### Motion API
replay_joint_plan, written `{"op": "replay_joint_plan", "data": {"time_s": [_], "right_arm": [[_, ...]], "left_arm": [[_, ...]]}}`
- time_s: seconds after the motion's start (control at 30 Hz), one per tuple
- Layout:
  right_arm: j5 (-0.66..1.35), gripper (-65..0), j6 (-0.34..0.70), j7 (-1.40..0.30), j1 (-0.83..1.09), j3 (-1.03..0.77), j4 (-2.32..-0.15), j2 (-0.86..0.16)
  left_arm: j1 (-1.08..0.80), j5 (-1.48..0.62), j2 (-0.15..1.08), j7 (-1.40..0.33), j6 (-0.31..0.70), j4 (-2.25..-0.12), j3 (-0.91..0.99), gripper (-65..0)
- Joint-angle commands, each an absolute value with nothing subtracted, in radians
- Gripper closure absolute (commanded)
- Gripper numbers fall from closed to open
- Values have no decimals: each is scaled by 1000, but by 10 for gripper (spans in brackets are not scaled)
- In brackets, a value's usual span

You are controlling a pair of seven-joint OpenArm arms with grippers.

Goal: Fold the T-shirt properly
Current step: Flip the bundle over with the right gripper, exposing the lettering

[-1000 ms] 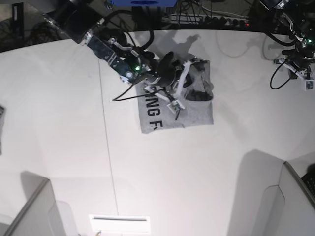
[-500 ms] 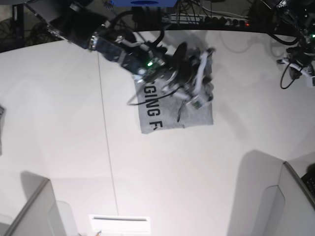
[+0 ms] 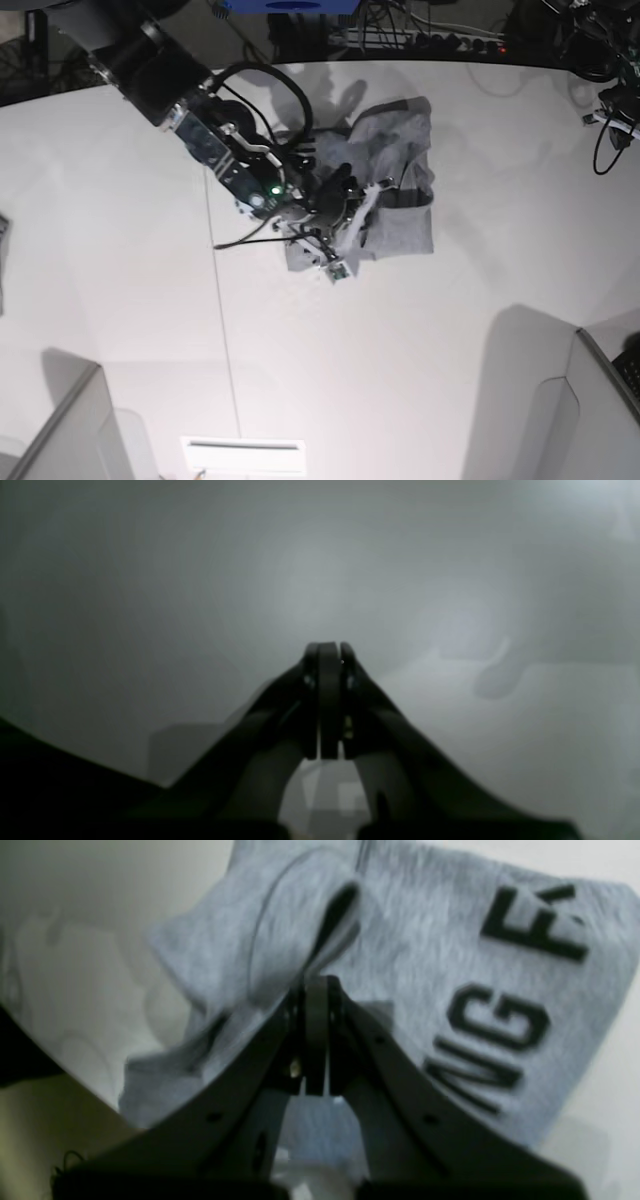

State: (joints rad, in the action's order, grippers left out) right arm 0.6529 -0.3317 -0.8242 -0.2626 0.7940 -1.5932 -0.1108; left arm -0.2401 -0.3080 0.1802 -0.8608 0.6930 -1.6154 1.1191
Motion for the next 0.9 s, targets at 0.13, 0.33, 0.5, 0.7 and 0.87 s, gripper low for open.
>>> {"op": "replay_joint_plan", "data": {"time_s": [0.13, 0.33, 0.5, 0.7, 0.87], "right_arm": [[659, 0, -329, -797, -325, 835, -1546, -36], [659, 0, -329, -723, -418, 966, -1369, 90], [662, 0, -329, -613, -518, 1061, -1251, 142], [667, 0, -332, -647, -598, 1061, -1337, 130], [662, 0, -334, -788, -535, 878, -1481, 41]], "left_arm": [[-240, -320, 197, -842, 698, -1635, 1124, 0], [-240, -320, 197, -842, 698, -1635, 1124, 0], [-240, -320, 197, -842, 698, -1635, 1124, 0], [-240, -320, 194, -843, 698, -1636, 1107, 0], [-280, -320, 145, -843, 698, -1715, 951, 0]]}}
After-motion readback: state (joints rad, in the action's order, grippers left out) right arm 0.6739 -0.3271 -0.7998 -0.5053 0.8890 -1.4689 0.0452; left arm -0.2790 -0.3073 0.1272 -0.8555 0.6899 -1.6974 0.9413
